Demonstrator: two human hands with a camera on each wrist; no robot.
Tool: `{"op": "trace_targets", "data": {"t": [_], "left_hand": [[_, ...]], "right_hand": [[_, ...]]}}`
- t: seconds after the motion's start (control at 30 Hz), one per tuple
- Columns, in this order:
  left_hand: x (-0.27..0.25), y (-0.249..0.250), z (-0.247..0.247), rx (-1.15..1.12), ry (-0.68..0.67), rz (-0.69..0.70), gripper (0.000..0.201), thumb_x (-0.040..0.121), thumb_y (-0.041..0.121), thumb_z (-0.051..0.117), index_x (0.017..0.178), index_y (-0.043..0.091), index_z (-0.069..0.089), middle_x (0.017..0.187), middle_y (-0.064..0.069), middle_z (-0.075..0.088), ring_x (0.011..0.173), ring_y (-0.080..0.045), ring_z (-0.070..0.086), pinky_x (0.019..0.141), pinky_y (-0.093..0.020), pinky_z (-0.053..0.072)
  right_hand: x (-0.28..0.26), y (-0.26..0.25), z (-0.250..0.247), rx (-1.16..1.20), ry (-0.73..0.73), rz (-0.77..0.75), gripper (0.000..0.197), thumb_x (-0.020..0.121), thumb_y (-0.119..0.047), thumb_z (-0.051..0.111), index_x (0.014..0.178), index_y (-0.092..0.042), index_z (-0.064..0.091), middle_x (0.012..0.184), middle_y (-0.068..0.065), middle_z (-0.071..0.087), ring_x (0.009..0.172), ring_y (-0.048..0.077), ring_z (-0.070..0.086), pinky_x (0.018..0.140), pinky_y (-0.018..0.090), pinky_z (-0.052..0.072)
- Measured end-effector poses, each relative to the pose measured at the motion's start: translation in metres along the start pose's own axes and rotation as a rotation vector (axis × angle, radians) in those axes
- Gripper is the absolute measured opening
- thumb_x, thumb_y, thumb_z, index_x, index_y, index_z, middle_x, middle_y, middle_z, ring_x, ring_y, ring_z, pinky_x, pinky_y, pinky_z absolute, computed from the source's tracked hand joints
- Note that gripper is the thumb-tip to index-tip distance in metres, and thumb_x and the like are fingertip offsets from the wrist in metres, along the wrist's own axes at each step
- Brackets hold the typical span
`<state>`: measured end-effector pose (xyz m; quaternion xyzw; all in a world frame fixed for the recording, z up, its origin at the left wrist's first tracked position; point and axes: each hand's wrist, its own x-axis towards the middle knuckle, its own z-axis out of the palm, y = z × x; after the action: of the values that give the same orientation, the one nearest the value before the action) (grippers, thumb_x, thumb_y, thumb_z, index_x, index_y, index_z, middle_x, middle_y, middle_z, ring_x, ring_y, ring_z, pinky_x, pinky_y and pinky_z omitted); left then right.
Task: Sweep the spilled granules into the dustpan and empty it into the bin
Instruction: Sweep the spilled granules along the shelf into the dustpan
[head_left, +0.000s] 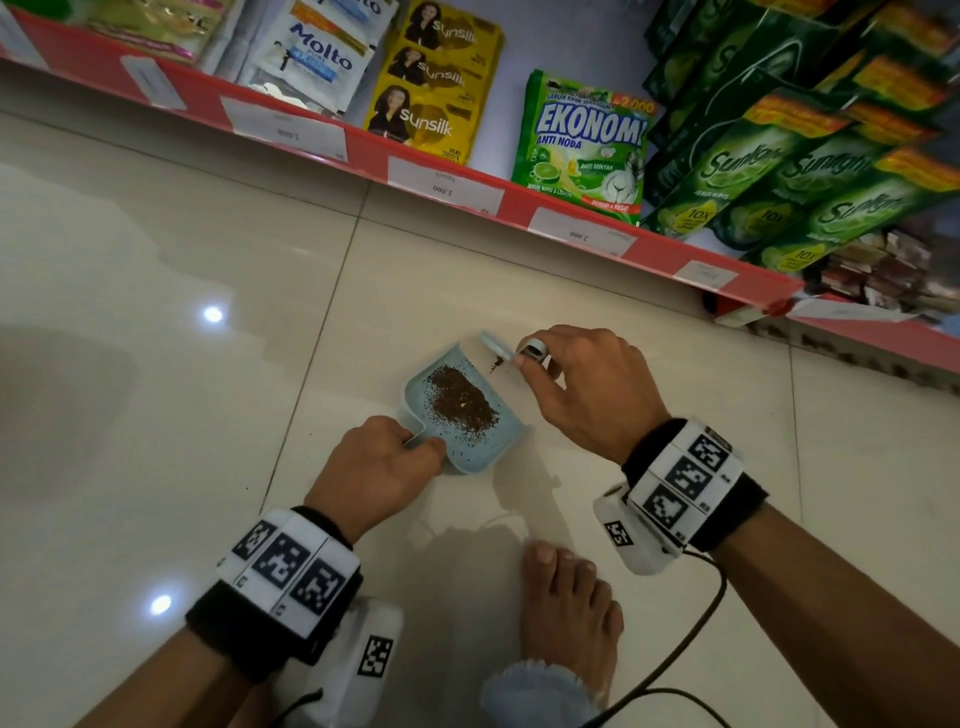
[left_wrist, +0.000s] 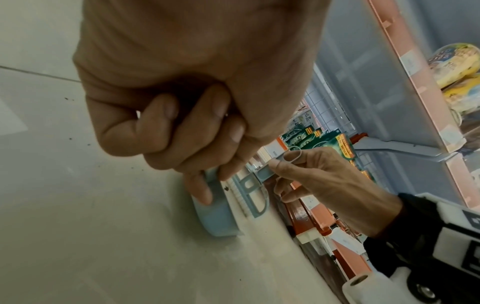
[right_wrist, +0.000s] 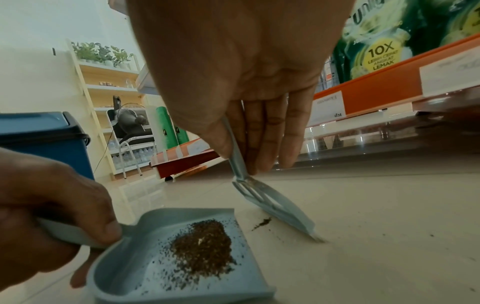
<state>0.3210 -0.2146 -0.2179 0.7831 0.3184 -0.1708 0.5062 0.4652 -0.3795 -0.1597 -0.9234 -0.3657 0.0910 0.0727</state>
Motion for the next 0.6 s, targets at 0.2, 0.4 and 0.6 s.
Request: {"op": "trace_targets", "data": {"t": [0.2,0.4,0.6], "left_hand": [[0.002,0.006,-0.001,-0.007,-0.018,-0.040,0.037,0.088,0.037,0.062,0.083,0.003,0.076,0.055,-0.001,0.058,0.056,-0.015,0.056,0.053,-0.021,0.042],[-0.003,0.006,0.000,-0.017,-0.017,-0.022,0.041,0.091,0.035,0.060,0.083,-0.002,0.075,0.052,0.000,0.055,0.053,-0.014,0.053,0.054,-0.022,0.040],[-0.006,0.006,0.001,-0.035,-0.033,-0.021,0.043,0.091,0.032,0.059,0.088,-0.008,0.072,0.054,-0.003,0.052,0.054,-0.017,0.051,0.055,-0.025,0.039]], "right_hand": [[0.008,0.008,-0.006,0.201,-0.030,0.036,0.027,0.098,-0.039,0.049,0.090,-0.023,0.069,0.078,-0.005,0.070,0.071,0.018,0.063,0.069,0.038,0.054],[0.011,0.013,-0.010,0.250,0.158,0.064,0.023,0.095,-0.036,0.051,0.087,-0.025,0.069,0.076,-0.007,0.071,0.068,0.014,0.064,0.065,0.037,0.055],[0.006,0.004,-0.001,0.056,0.027,0.003,0.026,0.099,-0.037,0.047,0.092,-0.019,0.065,0.080,-0.003,0.065,0.069,0.020,0.059,0.065,0.036,0.051]]}}
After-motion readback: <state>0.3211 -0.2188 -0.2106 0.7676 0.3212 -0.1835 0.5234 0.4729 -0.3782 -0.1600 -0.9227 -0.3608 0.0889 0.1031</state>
